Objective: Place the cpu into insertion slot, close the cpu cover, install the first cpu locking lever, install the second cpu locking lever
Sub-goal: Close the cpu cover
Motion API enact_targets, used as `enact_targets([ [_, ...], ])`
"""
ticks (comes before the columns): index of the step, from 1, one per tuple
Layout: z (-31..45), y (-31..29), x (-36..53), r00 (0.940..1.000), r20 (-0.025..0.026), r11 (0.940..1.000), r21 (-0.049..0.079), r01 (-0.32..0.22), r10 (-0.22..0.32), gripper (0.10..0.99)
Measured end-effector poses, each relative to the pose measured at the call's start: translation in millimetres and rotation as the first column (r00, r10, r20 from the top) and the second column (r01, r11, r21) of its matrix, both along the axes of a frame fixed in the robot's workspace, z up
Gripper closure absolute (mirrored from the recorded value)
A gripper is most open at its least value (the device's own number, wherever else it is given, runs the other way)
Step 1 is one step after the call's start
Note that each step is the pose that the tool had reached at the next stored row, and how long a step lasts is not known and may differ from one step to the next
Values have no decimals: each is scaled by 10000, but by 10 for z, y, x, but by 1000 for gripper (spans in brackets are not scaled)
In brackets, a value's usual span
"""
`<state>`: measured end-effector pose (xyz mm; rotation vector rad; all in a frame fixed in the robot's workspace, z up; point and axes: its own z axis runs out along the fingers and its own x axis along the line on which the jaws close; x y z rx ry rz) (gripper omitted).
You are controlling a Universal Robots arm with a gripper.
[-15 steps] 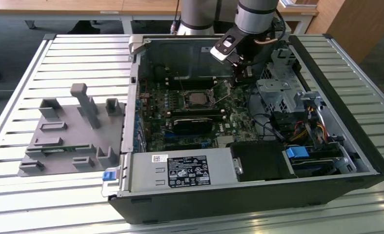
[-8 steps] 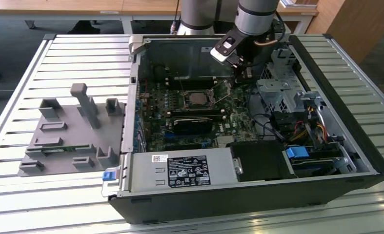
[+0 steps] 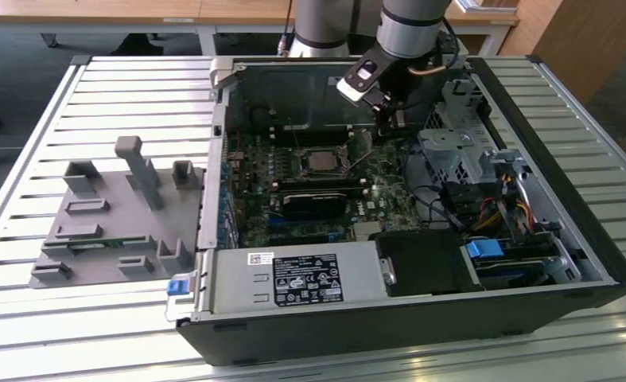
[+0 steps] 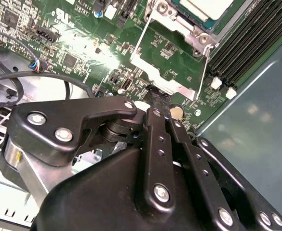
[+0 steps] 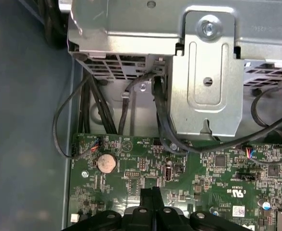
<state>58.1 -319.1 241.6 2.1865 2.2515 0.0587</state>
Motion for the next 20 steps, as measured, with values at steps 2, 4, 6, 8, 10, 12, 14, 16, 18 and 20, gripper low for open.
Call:
enact_targets([
  [2, -1, 0, -21, 10000, 0, 10000, 0, 0, 0, 980],
  [4, -1, 0, -46, 10000, 0, 10000, 0, 1, -1, 980],
  [6, -2, 0, -80, 10000, 0, 10000, 0, 0, 0, 980],
  [8, -2, 0, -109, 10000, 0, 10000, 0, 0, 0, 980],
  [10, -2, 0, -133, 10000, 0, 10000, 0, 0, 0, 980],
  [12, -2, 0, -162, 10000, 2, 10000, 0, 0, 0, 980],
  [14, -2, 0, -197, 10000, 3, 10000, 0, -1, 1, 980],
  [16, -2, 0, -212, 10000, 3, 10000, 1, 0, 0, 980],
  [18, -4, 0, -219, 10000, 3, 10000, 2, 0, 0, 980],
  [20, -5, 0, -232, 10000, 3, 10000, 1, 0, 0, 980],
])
